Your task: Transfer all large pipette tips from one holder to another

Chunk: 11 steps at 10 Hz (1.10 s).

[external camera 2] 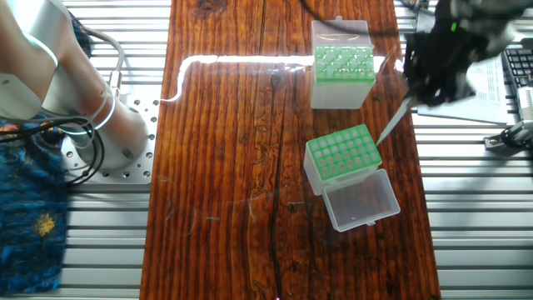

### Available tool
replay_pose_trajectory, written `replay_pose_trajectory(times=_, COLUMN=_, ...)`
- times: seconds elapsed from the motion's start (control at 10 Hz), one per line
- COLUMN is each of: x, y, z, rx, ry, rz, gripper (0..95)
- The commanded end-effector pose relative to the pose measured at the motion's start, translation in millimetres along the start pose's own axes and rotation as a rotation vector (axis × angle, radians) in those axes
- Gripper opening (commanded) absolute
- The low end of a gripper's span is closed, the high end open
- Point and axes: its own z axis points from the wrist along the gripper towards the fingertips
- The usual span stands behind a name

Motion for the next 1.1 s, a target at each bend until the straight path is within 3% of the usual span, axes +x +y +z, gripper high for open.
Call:
replay_pose_trajectory(times=0.1, x=-10.0, y=16.3, z=-11.7, rx=-0.036, ry=-0.027, rz=0.037, gripper=0.0)
replay_pose_trajectory(times=0.5, x=-28.0, y=56.1, z=-6.7, rx=-0.085, ry=-0.085, rz=0.087, gripper=0.0)
replay_pose_trajectory(times=0.7, x=-33.5, y=81.3, z=-1.9, rx=-0.091, ry=-0.084, rz=0.135, gripper=0.0)
replay_pose_trajectory(times=1.1, x=-35.6, y=110.0, z=3.0, rx=-0.117, ry=-0.069, rz=0.178, gripper=0.0)
